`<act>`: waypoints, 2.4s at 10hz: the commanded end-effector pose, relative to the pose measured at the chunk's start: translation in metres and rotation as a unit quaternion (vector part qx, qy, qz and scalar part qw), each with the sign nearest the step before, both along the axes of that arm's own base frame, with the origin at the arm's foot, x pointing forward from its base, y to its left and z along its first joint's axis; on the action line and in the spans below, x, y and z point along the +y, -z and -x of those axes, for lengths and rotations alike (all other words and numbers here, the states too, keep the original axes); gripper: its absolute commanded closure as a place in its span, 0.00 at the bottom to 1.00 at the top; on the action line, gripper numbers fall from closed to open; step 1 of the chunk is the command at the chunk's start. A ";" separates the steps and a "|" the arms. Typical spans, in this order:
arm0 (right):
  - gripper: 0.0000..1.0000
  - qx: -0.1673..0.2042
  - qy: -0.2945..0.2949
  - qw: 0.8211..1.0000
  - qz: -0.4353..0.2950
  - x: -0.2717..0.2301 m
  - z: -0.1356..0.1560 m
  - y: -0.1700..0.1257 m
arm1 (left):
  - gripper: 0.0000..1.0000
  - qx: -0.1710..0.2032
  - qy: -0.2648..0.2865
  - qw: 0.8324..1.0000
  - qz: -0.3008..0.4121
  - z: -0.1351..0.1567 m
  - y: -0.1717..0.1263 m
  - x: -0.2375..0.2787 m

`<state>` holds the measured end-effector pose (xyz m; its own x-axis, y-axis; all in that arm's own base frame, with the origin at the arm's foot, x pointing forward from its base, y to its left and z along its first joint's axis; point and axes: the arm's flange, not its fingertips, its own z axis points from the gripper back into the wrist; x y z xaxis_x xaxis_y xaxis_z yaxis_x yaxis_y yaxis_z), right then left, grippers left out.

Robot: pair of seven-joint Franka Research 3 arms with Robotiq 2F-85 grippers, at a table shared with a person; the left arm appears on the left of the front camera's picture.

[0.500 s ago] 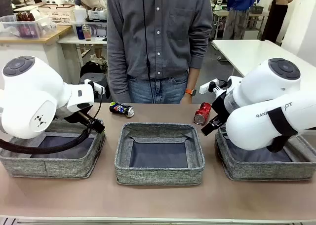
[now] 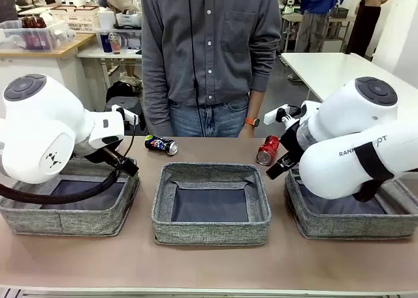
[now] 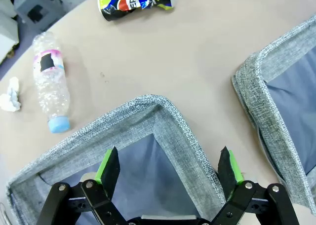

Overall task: Sort the waste into the appropriate baskets.
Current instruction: Pick up the waste item pointed out by the person.

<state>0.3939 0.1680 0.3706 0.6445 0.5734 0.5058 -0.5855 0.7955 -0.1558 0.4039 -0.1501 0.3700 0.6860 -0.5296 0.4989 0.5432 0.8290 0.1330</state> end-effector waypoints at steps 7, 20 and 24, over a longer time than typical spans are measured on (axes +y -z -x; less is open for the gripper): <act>0.00 0.001 -0.014 1.000 -0.014 0.004 0.013 -0.017 | 0.00 0.006 0.017 0.999 0.031 0.011 -0.030 -0.009; 0.00 0.104 0.070 0.949 -0.288 -0.013 0.122 -0.169 | 0.00 0.190 0.196 0.935 0.225 0.098 -0.154 -0.026; 0.00 0.134 0.044 0.844 -0.517 -0.101 0.140 -0.166 | 0.00 0.180 0.290 0.830 0.441 0.108 -0.145 0.042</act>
<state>0.2782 0.0969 0.5868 0.8327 -0.0712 0.5491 -0.4221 0.5601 0.7128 0.2968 -0.1211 0.5369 0.5835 -0.4023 0.7055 0.8006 0.1397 -0.5826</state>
